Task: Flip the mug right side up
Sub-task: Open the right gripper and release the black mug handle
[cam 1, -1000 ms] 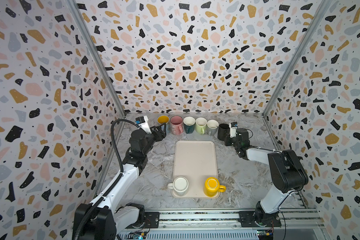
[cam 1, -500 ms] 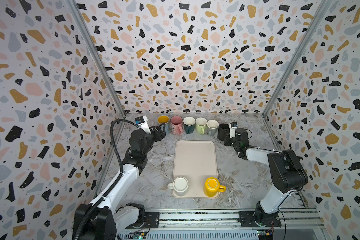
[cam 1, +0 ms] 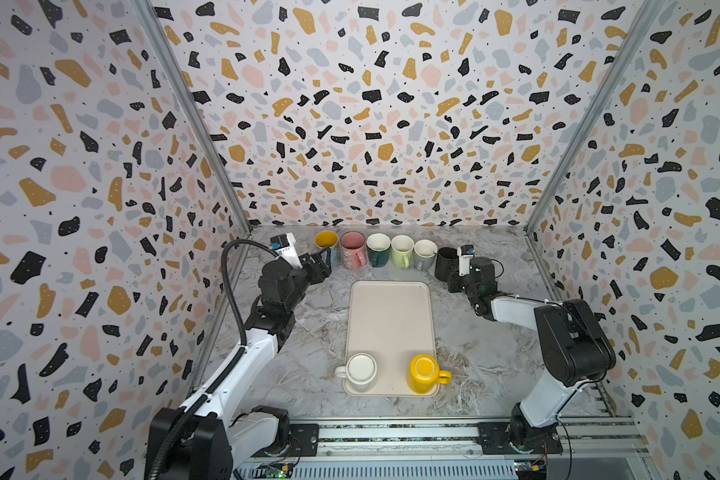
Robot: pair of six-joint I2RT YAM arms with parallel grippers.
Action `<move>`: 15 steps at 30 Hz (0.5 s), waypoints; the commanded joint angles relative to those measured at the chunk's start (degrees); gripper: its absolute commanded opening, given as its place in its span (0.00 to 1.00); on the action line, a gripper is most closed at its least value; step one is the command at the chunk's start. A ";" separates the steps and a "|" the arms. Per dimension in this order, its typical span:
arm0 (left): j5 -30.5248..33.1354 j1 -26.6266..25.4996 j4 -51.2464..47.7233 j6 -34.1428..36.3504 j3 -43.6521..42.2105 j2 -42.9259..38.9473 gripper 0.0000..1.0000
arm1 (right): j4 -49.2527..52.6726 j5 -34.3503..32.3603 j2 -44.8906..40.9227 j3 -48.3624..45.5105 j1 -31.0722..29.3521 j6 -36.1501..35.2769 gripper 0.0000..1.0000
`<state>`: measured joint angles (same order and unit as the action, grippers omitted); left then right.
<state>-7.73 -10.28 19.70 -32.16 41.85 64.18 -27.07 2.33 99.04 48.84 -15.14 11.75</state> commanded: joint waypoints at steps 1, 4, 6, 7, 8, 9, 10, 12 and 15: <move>0.41 0.44 1.48 0.79 -0.79 -1.32 0.76 | 1.50 -0.10 -0.45 -0.35 -0.40 0.93 0.22; 0.51 0.44 1.56 0.69 -1.04 -1.43 0.76 | 1.54 -0.13 -0.60 -0.72 -0.51 1.31 0.27; 0.52 0.44 1.57 0.61 -1.14 -1.36 0.76 | 1.53 -0.30 -0.46 -0.93 -0.59 1.39 0.30; 0.52 0.44 1.57 0.63 -1.15 -1.35 0.76 | 1.49 -0.31 -0.43 -0.99 -0.62 1.45 0.30; 0.52 0.54 1.57 0.61 -1.15 -1.38 0.76 | 1.50 -0.39 -0.37 -1.00 -0.61 1.51 0.30; 0.52 0.53 1.55 0.61 -1.15 -1.36 0.76 | 1.57 -0.44 -0.35 -0.94 -0.60 1.55 0.30; 0.56 0.53 1.57 0.56 -1.15 -1.43 0.76 | 1.57 -0.48 -0.29 -0.88 -0.61 1.61 0.31; 0.52 0.58 1.54 0.61 -1.23 -1.44 0.76 | 1.58 -0.48 -0.05 -0.55 -0.60 1.60 0.30; 0.61 0.68 1.50 0.61 -1.24 -1.43 0.76 | 1.87 -0.50 0.39 0.09 -0.60 1.70 0.28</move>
<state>-7.42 -10.11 19.62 -32.18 41.50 63.90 -26.13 2.00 99.11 48.03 -15.40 12.80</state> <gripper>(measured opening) 0.763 0.286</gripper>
